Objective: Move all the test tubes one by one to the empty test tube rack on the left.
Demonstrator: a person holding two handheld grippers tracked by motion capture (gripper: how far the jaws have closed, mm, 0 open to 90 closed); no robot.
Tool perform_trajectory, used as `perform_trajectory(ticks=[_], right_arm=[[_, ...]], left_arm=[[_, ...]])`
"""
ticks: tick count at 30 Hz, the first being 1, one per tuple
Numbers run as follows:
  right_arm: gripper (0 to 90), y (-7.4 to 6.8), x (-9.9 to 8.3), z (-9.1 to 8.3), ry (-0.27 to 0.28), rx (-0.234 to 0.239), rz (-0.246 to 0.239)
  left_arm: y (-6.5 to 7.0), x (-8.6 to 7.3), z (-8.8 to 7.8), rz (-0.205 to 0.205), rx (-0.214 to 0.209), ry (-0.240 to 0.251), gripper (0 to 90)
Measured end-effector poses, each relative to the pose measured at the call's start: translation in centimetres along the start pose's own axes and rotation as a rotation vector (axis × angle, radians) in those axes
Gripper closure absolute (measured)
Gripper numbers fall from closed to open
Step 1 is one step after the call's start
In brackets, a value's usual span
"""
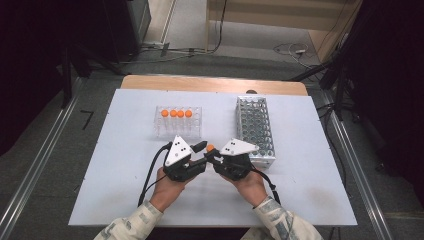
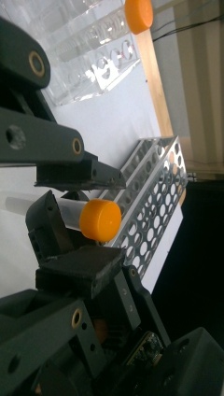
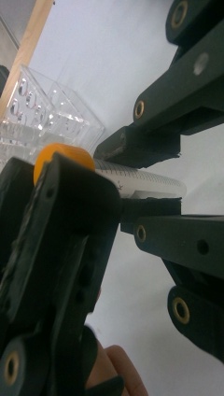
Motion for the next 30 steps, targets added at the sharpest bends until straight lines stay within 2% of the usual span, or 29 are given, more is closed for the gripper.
perform_trajectory(ticks=[5, 10, 12, 13, 16, 20, 25, 30], right_arm=[[71.1, -0.2, -0.1, 0.2, -0.006, 0.007, -0.005], [70.6, -0.2, -0.1, 0.1, -0.003, 0.008, -0.005], [62.0, -0.3, 0.0, 0.1, 0.001, 0.010, -0.013], [53.7, -0.2, 0.0, -0.1, 0.004, 0.006, -0.019], [49.1, 0.0, 0.1, -0.6, 0.012, -0.005, -0.023], [43.0, 1.1, -0.1, -1.9, 0.032, -0.046, -0.010], [33.5, 2.5, -1.2, -3.8, 0.042, -0.084, 0.012], [27.7, 3.2, -2.0, -5.6, 0.063, -0.102, 0.034]], left_arm=[[0.0, -0.2, 0.2, 0.005, 0.004, -0.015, 68.7], [-0.1, -0.2, 0.2, 0.007, 0.010, -0.016, 70.8], [-0.5, 0.0, 0.0, 0.006, 0.022, -0.010, 70.9], [-0.9, 0.2, -0.1, -0.003, 0.031, -0.005, 70.9], [-2.7, 0.9, -0.6, -0.024, 0.076, 0.012, 70.9], [-5.9, 1.6, -1.3, -0.060, 0.174, 0.040, 70.9], [-9.6, 2.7, -2.4, -0.114, 0.266, 0.064, 70.9], [-12.1, 3.9, -3.1, -0.131, 0.333, 0.089, 70.9]])
Point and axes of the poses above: each handheld gripper's, and its own axes: z roughly forward along the jaws, x roughly out of its top, y roughly to its right, the point moved 8 cm from there along z, roughly forward along the jaws, and after that the axes turned 13 degrees about x, right-handed, at the moved point
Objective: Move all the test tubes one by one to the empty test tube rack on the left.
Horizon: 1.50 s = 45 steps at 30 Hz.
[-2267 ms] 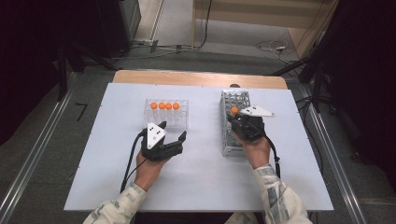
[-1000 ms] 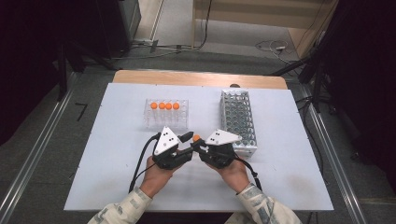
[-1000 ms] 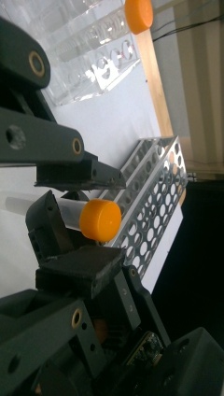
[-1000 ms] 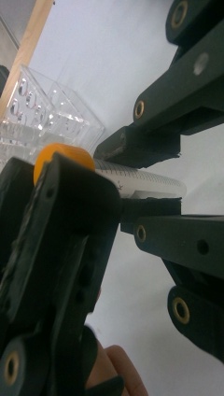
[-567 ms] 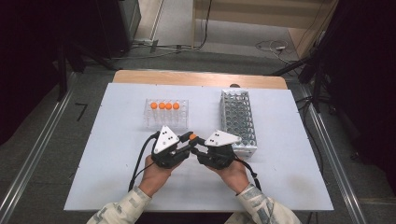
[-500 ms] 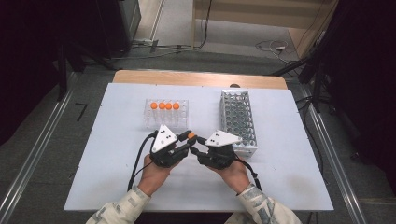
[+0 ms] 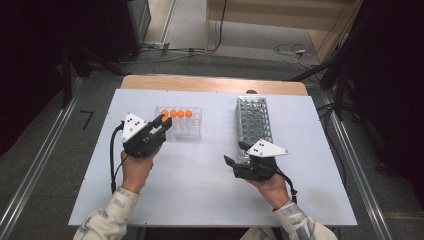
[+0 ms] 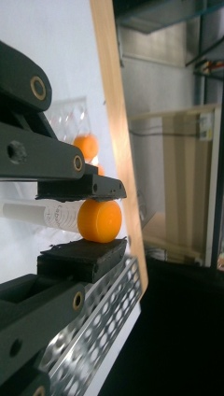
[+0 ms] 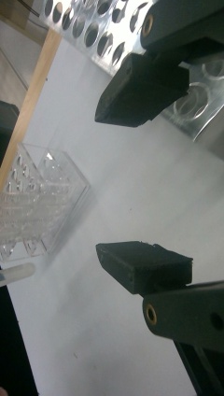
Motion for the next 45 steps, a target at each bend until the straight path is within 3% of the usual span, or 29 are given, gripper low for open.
perform_trajectory(ticks=[6, 17, 27, 38, 45], right_arm=[[24.3, 1.0, -0.4, -0.8, 0.010, -0.012, 0.032], [24.7, 1.0, -0.4, -0.7, 0.005, -0.019, 0.036], [25.7, 1.0, -0.5, -0.8, 0.006, -0.025, 0.037], [25.9, 1.1, -0.6, -0.7, 0.001, -0.028, 0.044], [26.3, 1.1, -0.7, -0.6, -0.002, -0.029, 0.043]], left_arm=[[-2.0, 1.8, 0.8, -0.019, 0.067, 0.030, 70.9], [-3.8, 2.2, 3.1, -0.012, 0.139, 0.031, 70.9], [-4.2, 0.9, 5.0, 0.020, 0.175, -0.010, 70.9], [-3.9, -2.0, 6.2, 0.050, 0.178, -0.078, 70.5], [-3.8, -2.3, 6.3, 0.038, 0.164, -0.077, 63.8]])
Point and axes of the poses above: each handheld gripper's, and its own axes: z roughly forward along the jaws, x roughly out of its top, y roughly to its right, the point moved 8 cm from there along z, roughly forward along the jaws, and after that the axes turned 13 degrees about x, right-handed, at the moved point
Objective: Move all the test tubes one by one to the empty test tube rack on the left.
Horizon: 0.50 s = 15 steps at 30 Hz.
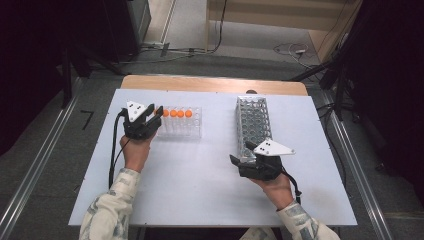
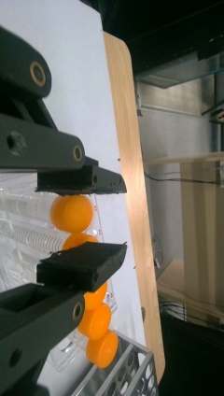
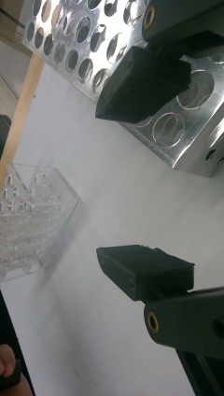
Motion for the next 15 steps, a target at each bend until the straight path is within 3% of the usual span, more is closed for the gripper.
perform_trajectory(ticks=[8, 12, 15], right_arm=[[26.5, 0.2, 0.0, 0.0, 0.003, -0.003, 0.001], [26.5, 0.3, 0.0, -0.1, 0.010, -0.007, 0.007], [26.5, 0.4, 0.0, -0.2, 0.009, -0.010, 0.007]], left_arm=[[0.0, 0.1, -0.5, -0.019, -0.009, 0.009, 58.7], [0.2, 0.4, -1.3, -0.051, -0.014, 0.036, 48.7], [0.6, 0.5, -2.1, -0.048, -0.011, 0.052, 37.3]])
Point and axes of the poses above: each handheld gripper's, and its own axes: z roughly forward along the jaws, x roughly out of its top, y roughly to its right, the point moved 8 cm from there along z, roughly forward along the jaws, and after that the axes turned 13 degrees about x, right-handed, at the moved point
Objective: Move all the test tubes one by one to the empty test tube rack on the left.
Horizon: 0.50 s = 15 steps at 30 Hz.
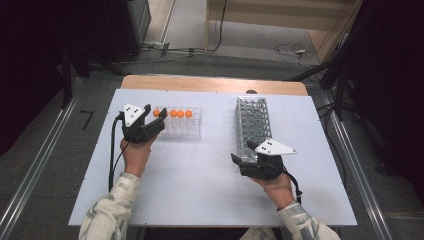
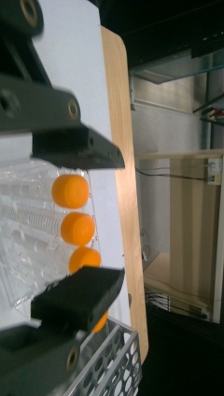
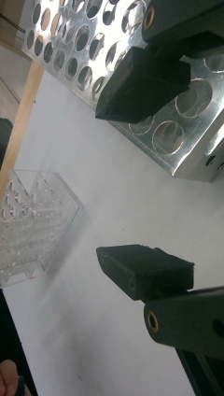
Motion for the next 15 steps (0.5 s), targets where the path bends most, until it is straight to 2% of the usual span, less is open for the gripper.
perform_trajectory(ticks=[3, 5, 7, 15], right_arm=[[26.5, 0.1, 0.0, 0.0, 0.003, -0.003, 0.004], [26.5, 0.2, 0.0, -0.1, 0.007, -0.006, 0.006], [26.5, 0.4, 0.0, -0.3, 0.011, -0.013, 0.010], [26.5, 1.3, -0.2, -0.8, 0.017, -0.036, 0.018]], left_arm=[[0.5, -0.2, -0.9, -0.015, -0.005, -0.005, 26.5], [0.7, -0.7, -1.4, -0.020, -0.012, -0.010, 22.8], [1.1, -1.1, -1.9, -0.007, -0.013, -0.017, 20.1], [2.1, -2.9, -3.4, 0.045, -0.038, -0.042, 17.9]])
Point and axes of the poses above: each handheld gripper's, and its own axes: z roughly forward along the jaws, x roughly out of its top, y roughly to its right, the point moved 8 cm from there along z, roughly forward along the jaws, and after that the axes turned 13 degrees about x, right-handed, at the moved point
